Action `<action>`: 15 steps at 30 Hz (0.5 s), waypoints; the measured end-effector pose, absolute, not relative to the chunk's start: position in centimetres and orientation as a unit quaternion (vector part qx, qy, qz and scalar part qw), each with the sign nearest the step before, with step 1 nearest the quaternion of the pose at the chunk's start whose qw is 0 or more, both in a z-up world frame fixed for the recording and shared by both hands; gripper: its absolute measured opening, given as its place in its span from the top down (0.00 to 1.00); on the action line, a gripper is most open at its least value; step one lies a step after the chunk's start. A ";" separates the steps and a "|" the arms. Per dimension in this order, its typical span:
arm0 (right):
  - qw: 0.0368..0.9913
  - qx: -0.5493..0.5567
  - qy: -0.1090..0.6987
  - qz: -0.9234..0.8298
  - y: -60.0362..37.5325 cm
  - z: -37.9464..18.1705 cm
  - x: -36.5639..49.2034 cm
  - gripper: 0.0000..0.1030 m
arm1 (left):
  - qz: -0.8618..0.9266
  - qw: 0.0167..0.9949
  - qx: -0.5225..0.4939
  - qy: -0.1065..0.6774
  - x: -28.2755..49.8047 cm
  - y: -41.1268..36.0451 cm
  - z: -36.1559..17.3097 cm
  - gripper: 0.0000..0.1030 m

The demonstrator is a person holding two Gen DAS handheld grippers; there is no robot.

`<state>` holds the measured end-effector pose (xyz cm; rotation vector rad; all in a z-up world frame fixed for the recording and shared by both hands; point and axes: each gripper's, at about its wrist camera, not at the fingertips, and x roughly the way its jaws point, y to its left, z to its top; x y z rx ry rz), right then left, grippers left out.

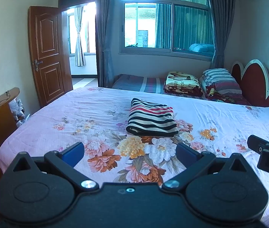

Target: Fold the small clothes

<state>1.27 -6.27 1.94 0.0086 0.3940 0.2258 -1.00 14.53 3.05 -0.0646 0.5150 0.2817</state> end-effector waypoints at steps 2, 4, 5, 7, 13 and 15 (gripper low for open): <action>0.974 0.004 0.195 0.113 -6.2 1.9 1.3 0.00 | 0.138 0.957 -0.032 0.254 -1.0 14.5 3.0 0.01; 0.974 0.003 0.195 0.113 -6.1 1.9 1.3 0.00 | 0.139 0.957 -0.032 0.254 -1.0 14.5 3.0 0.01; 0.974 0.003 0.195 0.114 -6.1 1.9 1.3 0.00 | 0.139 0.957 -0.032 0.254 -1.0 14.5 3.0 0.01; 0.974 0.002 0.196 0.114 -6.1 1.9 1.3 0.00 | 0.138 0.957 -0.032 0.254 -1.0 14.5 3.0 0.01; 0.974 0.002 0.197 0.115 -6.2 1.8 1.4 0.00 | 0.137 0.957 -0.031 0.255 -0.9 14.4 3.1 0.01; 0.974 0.001 0.198 0.115 -6.2 1.8 1.3 0.00 | 0.137 0.956 -0.031 0.256 -0.9 14.4 3.1 0.01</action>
